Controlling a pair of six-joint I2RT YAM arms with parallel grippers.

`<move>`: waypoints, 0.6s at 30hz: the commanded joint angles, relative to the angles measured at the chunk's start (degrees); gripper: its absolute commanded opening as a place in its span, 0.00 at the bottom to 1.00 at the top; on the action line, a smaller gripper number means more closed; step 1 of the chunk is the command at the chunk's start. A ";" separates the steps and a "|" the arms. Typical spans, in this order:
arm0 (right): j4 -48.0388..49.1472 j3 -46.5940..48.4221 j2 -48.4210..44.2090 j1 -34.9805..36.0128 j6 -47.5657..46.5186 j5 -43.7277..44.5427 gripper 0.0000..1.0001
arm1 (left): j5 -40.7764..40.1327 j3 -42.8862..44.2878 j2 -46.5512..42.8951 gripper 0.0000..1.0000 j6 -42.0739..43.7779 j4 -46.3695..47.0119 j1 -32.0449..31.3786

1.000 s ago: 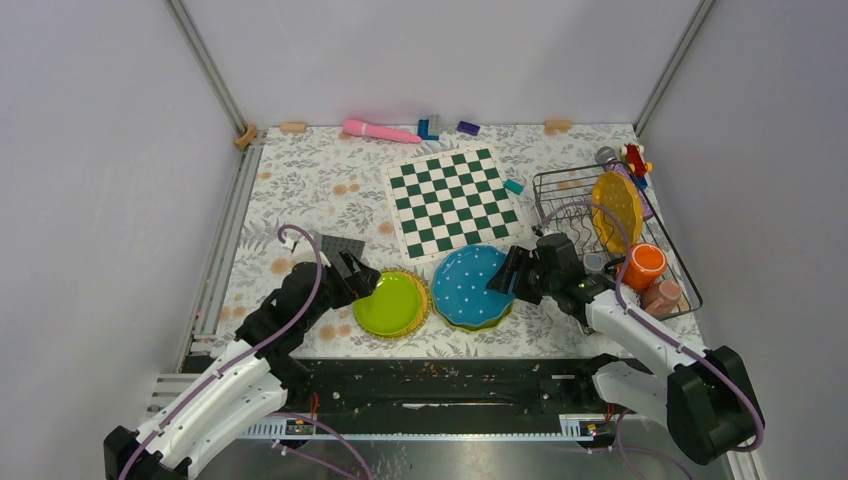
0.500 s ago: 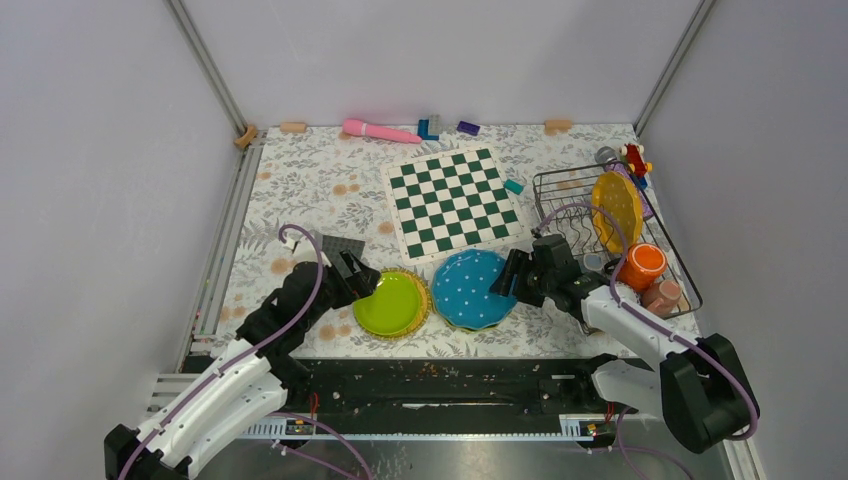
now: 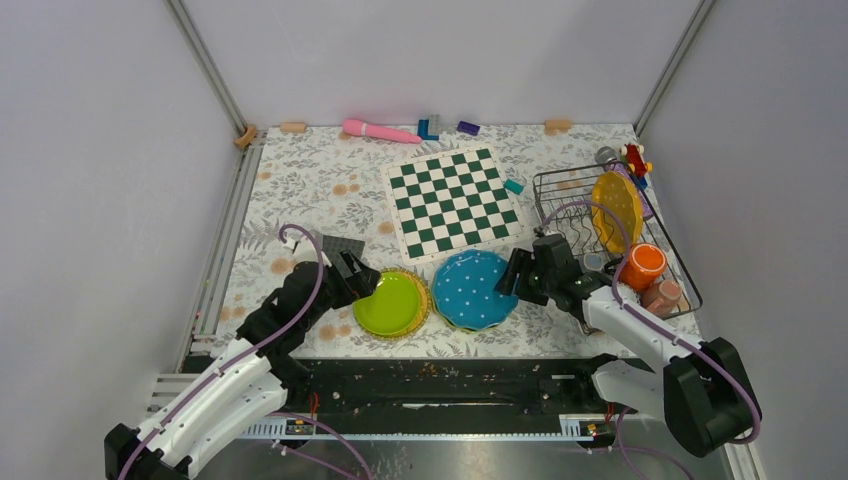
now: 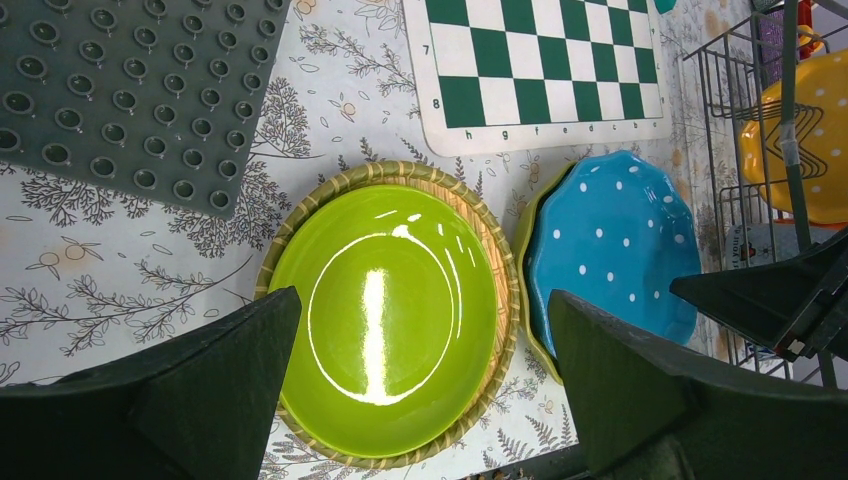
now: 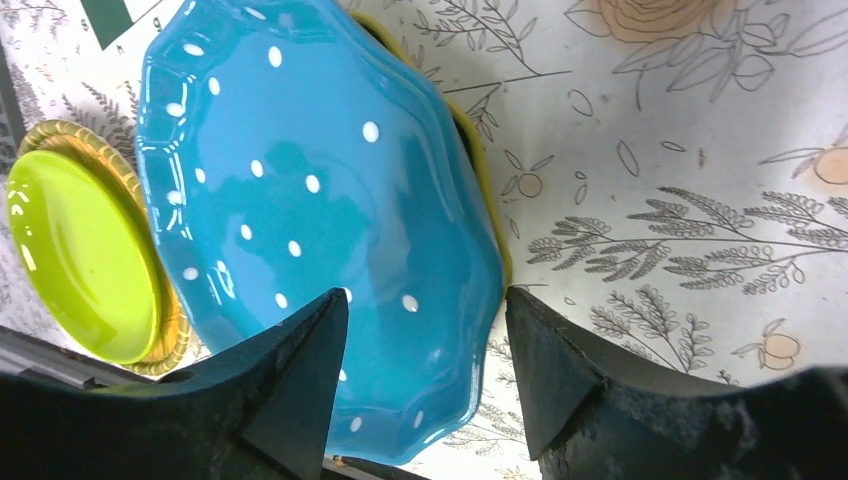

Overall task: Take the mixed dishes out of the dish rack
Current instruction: Place the plate at the center of the board.

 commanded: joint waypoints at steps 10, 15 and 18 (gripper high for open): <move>-0.44 1.50 -0.27 0.22 -2.27 0.74 0.65 | -0.75 0.03 1.14 0.99 0.25 2.78 0.29; -0.10 1.19 -2.55 0.26 -2.11 0.03 0.64 | -0.92 -0.01 1.27 0.99 0.25 2.82 0.29; -0.60 0.95 -4.11 0.21 -2.18 0.43 0.59 | -0.94 0.08 1.60 0.99 0.25 2.99 0.29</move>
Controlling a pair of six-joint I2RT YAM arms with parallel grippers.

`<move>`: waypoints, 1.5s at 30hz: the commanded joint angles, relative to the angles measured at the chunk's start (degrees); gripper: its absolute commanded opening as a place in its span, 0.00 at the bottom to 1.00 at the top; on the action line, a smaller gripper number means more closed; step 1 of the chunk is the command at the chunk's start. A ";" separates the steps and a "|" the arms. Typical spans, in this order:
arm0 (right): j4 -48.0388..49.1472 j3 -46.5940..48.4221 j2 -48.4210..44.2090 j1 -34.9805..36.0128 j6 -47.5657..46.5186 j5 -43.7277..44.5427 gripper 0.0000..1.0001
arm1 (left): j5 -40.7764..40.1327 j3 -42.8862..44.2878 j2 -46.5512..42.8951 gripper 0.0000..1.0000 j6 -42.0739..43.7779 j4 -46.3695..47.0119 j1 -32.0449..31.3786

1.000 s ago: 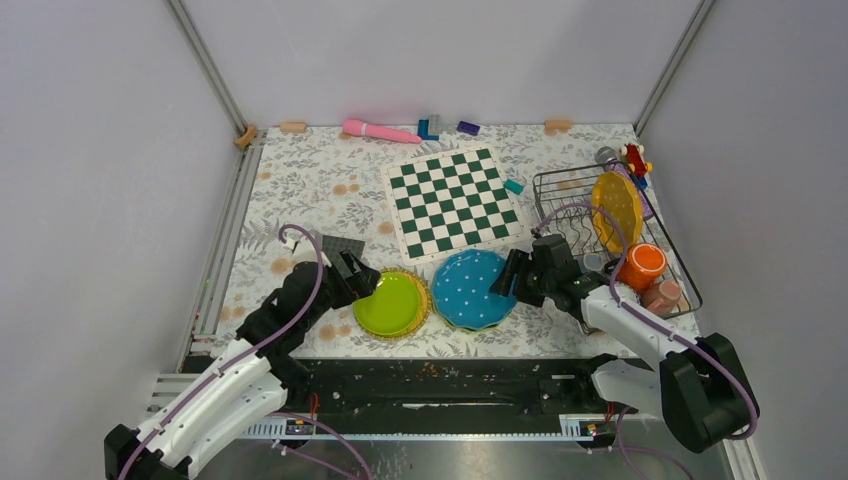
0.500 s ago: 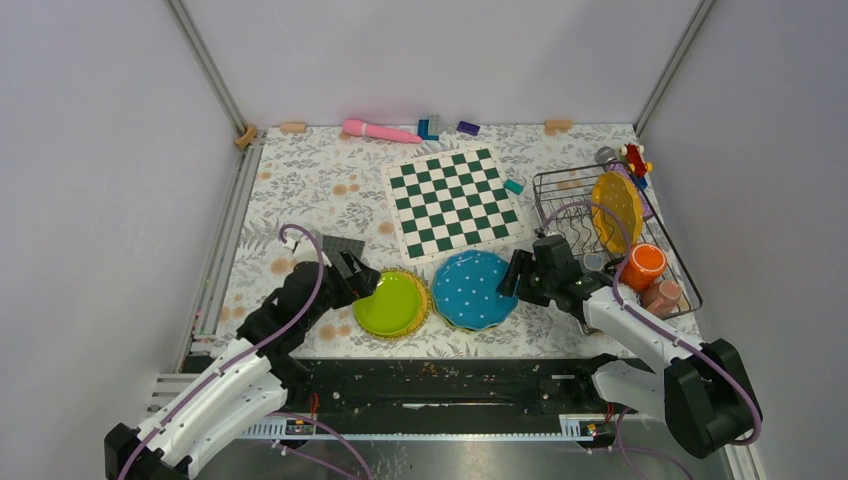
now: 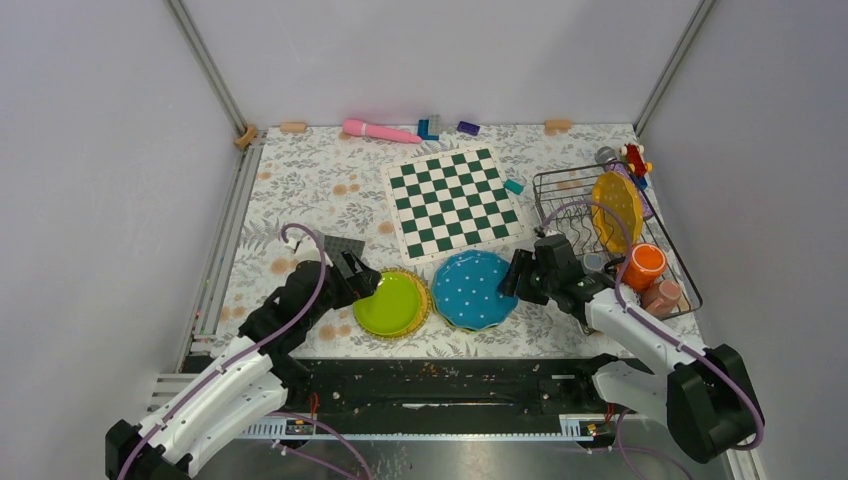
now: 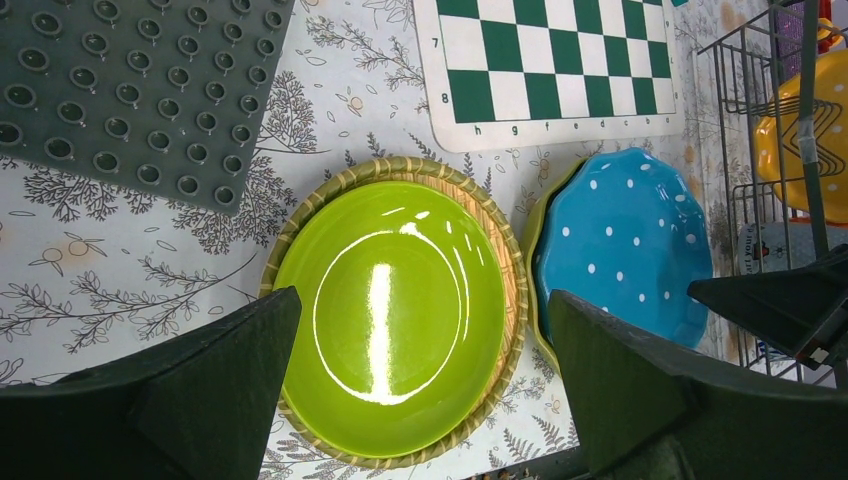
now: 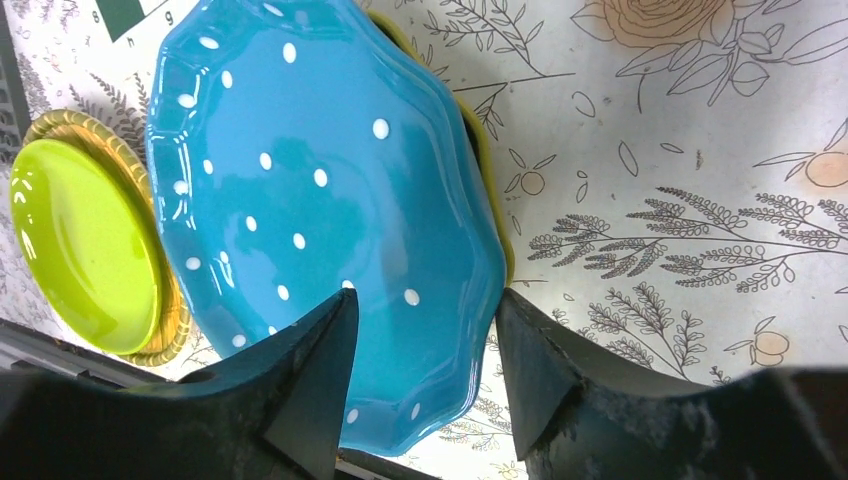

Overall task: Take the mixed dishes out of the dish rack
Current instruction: Place the plate at the center of the board.

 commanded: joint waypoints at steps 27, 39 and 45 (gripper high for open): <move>-1.07 1.69 1.99 0.23 -0.23 1.56 0.26 | -0.57 0.34 1.56 0.99 0.45 3.37 0.29; -6.78 10.42 -12.16 0.23 -3.85 2.36 0.65 | -0.53 0.43 0.51 0.99 0.86 3.16 0.29; -1.65 22.22 -21.66 0.28 -19.72 6.46 0.95 | -0.81 0.49 -0.58 0.99 0.95 2.72 0.31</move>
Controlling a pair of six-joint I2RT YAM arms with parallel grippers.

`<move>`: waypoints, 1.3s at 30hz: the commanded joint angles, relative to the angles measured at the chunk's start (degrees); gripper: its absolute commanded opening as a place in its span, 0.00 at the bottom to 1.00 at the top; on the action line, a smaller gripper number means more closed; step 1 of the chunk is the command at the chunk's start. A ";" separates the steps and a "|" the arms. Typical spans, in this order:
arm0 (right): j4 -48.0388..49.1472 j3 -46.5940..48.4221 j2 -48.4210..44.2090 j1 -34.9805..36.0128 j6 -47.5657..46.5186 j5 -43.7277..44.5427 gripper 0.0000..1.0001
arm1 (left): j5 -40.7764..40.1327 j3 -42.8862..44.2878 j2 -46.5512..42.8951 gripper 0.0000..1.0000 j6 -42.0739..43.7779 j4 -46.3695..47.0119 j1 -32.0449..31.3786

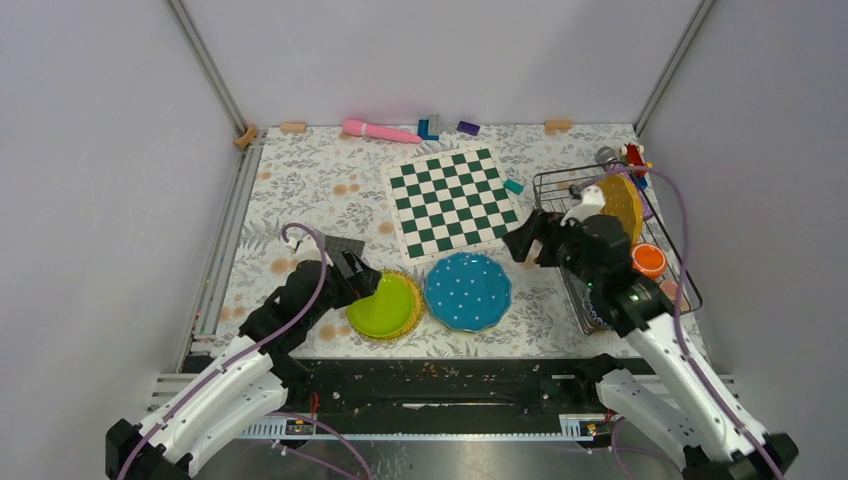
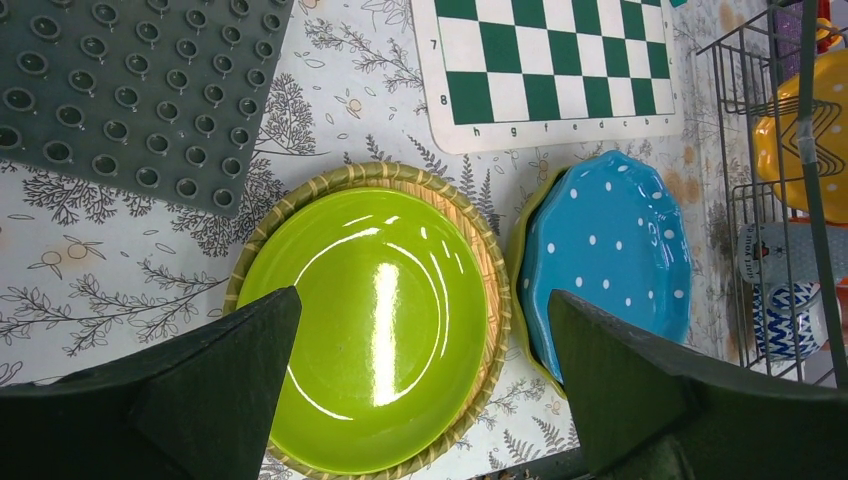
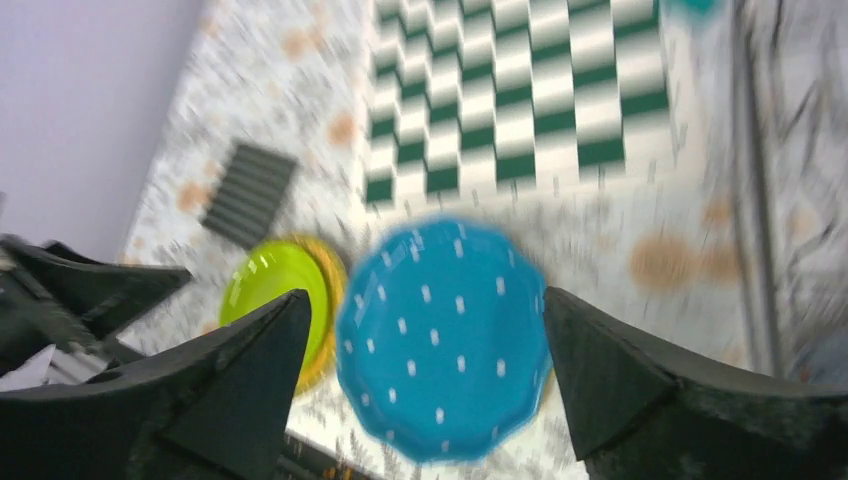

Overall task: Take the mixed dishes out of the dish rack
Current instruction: Place the plate at the center of the board, then pick up the plate from the dish rack.

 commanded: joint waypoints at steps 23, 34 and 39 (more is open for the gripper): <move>-24.26 46.03 33.72 -24.89 -54.11 14.83 1.00 | -4.45 2.18 1.33 0.99 1.54 2.16 0.39; -25.85 48.72 49.06 -32.91 -51.63 14.41 0.98 | -5.50 1.74 4.38 0.99 1.90 3.18 0.42; -26.52 48.51 51.60 -33.74 -51.79 14.54 0.90 | -5.89 1.83 5.03 0.99 1.96 3.18 0.42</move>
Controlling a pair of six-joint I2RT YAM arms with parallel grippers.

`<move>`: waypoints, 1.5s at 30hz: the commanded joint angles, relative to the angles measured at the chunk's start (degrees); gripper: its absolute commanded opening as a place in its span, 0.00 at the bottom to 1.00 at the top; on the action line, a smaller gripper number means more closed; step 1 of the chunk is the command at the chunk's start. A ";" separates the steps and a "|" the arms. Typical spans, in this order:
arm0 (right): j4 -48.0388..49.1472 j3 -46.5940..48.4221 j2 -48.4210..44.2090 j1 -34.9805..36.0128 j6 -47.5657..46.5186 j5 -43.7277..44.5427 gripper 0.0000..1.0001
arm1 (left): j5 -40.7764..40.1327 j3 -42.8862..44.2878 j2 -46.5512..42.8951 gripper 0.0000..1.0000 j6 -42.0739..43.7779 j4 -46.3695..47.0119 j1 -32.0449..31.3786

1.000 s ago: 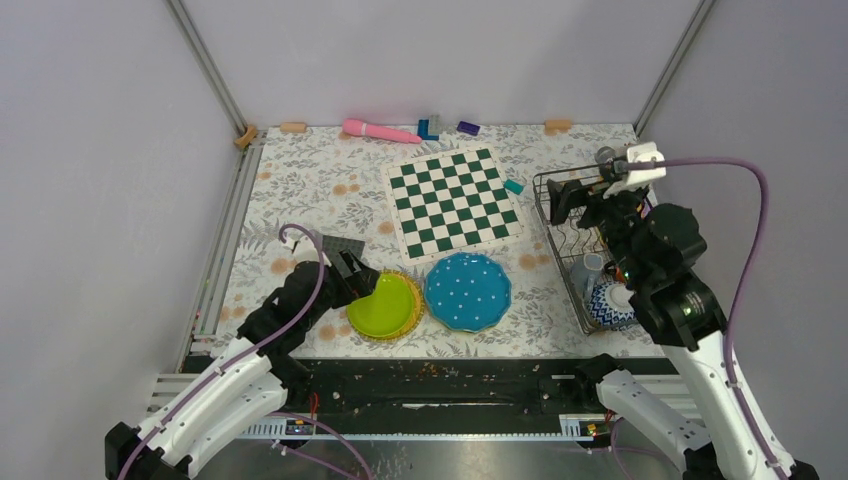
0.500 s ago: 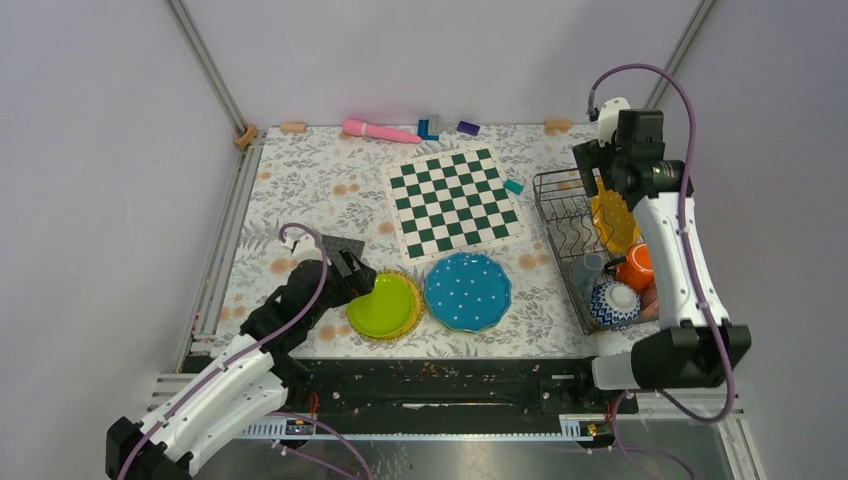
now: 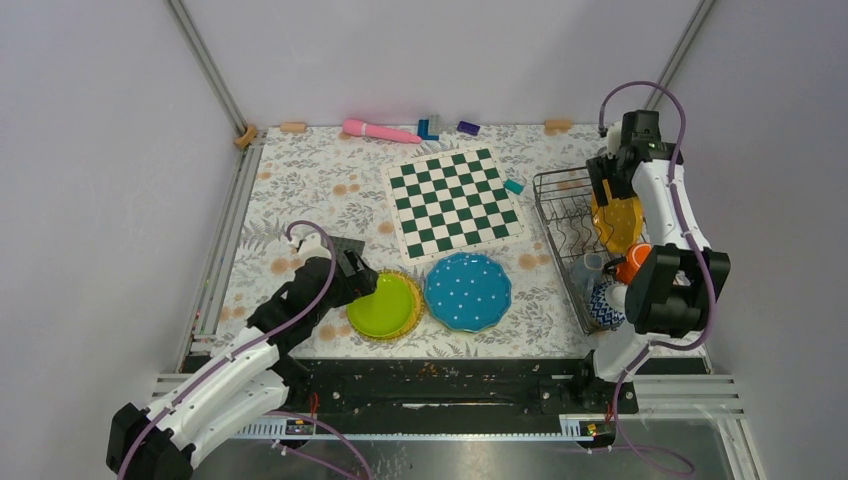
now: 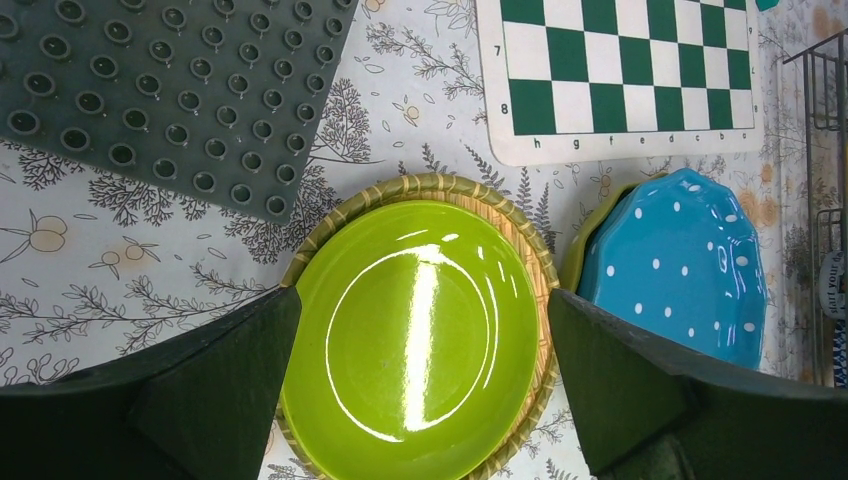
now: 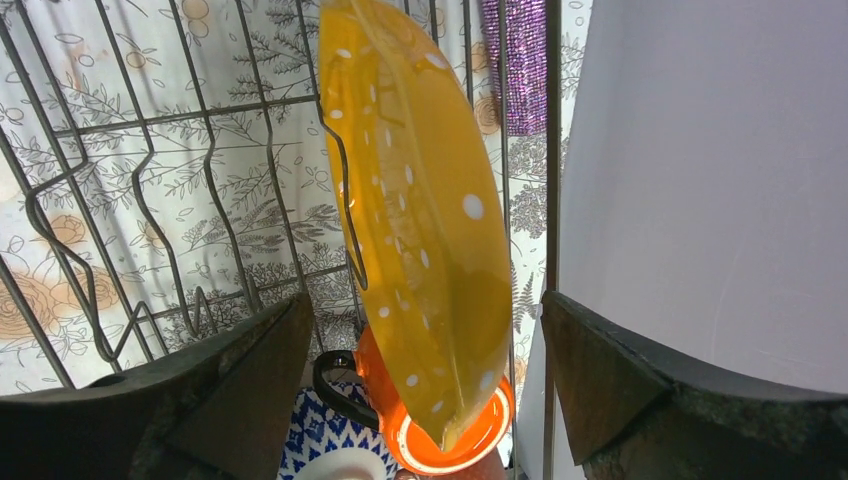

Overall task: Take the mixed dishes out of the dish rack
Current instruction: Pick up the plate from the dish rack.

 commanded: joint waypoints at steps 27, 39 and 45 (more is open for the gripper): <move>-6.30 5.05 3.55 -2.01 -1.76 -2.77 0.32 | -2.77 2.38 0.28 0.99 0.47 0.69 0.23; -8.31 8.22 -0.97 -2.01 -3.19 -3.50 0.08 | -2.25 2.51 0.13 0.99 0.38 0.65 0.23; -8.05 7.93 -4.10 -1.96 -5.05 -3.62 0.00 | -2.01 2.36 -0.22 0.99 0.30 0.70 0.24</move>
